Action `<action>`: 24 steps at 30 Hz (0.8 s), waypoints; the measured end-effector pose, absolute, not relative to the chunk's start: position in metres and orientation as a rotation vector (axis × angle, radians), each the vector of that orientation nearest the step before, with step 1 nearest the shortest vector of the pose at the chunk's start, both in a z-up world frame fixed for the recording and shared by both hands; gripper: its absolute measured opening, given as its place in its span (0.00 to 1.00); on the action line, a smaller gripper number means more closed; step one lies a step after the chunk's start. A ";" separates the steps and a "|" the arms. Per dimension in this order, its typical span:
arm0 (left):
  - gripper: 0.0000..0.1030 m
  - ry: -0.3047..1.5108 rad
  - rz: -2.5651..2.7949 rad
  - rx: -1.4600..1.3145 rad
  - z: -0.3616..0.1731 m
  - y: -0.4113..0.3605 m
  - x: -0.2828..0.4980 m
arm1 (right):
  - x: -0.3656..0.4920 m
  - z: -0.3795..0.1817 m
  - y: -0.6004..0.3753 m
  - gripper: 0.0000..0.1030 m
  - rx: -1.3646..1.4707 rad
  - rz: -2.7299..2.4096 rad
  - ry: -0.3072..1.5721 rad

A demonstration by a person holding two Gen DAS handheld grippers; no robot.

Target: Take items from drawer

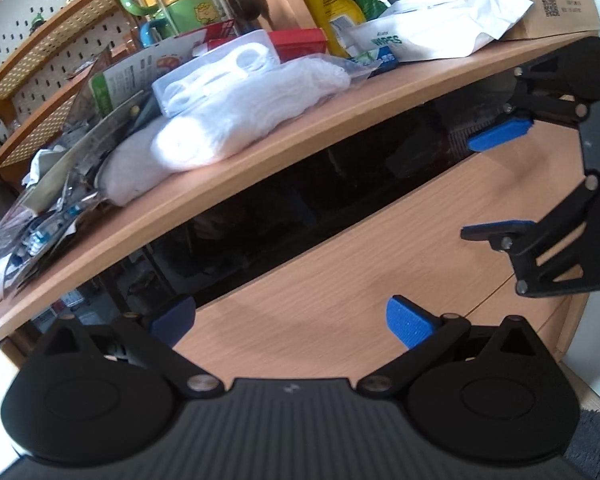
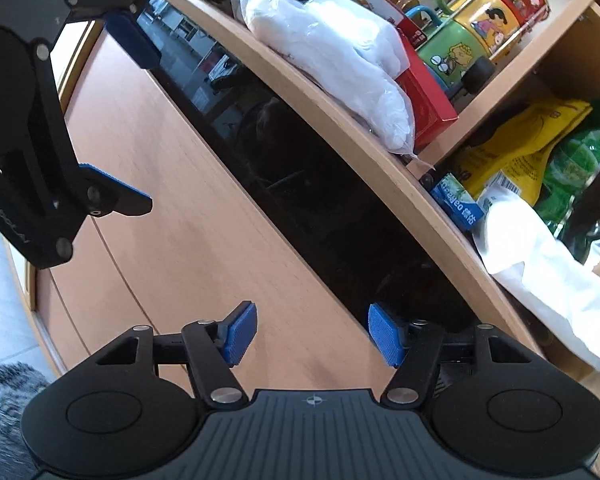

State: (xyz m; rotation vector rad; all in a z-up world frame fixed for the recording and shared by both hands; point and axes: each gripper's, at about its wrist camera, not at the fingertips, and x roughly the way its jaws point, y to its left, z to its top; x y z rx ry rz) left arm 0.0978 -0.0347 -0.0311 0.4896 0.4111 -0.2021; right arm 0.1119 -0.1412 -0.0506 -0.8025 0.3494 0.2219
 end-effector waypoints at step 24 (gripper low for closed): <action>0.91 0.330 -0.189 0.699 -0.062 -0.049 0.114 | 0.086 -0.080 -0.155 0.61 -0.949 0.281 0.375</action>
